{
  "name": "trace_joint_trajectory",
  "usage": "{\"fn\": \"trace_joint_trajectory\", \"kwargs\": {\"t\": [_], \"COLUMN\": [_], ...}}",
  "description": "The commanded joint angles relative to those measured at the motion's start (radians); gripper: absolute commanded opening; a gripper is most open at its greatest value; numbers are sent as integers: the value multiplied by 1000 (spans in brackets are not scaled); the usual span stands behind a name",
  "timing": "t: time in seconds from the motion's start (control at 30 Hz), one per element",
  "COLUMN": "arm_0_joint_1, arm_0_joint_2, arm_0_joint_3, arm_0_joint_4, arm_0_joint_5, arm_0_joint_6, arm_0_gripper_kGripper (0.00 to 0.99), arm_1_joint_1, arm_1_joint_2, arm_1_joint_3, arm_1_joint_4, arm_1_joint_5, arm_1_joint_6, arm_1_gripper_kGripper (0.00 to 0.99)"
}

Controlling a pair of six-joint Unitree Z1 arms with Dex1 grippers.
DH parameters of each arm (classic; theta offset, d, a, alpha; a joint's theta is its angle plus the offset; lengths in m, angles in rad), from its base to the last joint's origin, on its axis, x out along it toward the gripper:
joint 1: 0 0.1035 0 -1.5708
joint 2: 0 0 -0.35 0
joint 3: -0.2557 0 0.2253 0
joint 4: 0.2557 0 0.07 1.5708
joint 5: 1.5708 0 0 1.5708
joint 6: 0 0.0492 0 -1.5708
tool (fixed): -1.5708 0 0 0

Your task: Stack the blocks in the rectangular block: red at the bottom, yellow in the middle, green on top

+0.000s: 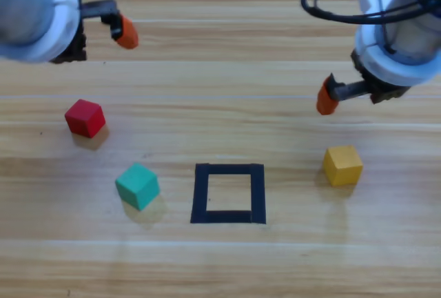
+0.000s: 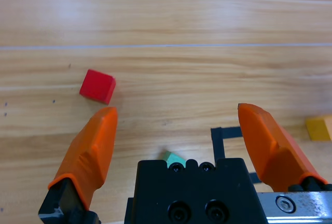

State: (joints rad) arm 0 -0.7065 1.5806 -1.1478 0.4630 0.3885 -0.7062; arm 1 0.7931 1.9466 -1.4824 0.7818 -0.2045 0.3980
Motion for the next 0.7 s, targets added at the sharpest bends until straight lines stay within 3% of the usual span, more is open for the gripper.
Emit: {"fn": "trace_joint_trajectory", "kwargs": {"t": [0.03,0.4,0.53,0.7], "arm_0_joint_1": [81,144,187,246], "arm_0_joint_2": [125,318,401,458], "arm_0_joint_3": [-86,-322,-418,-452], "arm_0_joint_4": [112,375,459,474], "arm_0_joint_5": [15,7,-39,-114], "arm_0_joint_6": [-127,-421,-518,-598], "arm_0_gripper_kGripper": [990,990,990,988], "arm_1_joint_1": [-9,-66,-66,-68], "arm_1_joint_2": [184,250,252,250], "arm_1_joint_3": [-104,-115,-101,-75], "arm_1_joint_4": [116,162,160,155], "arm_1_joint_5": [13,114,117,120], "arm_1_joint_6": [78,104,114,139], "arm_1_gripper_kGripper": [989,990,990,990]}}
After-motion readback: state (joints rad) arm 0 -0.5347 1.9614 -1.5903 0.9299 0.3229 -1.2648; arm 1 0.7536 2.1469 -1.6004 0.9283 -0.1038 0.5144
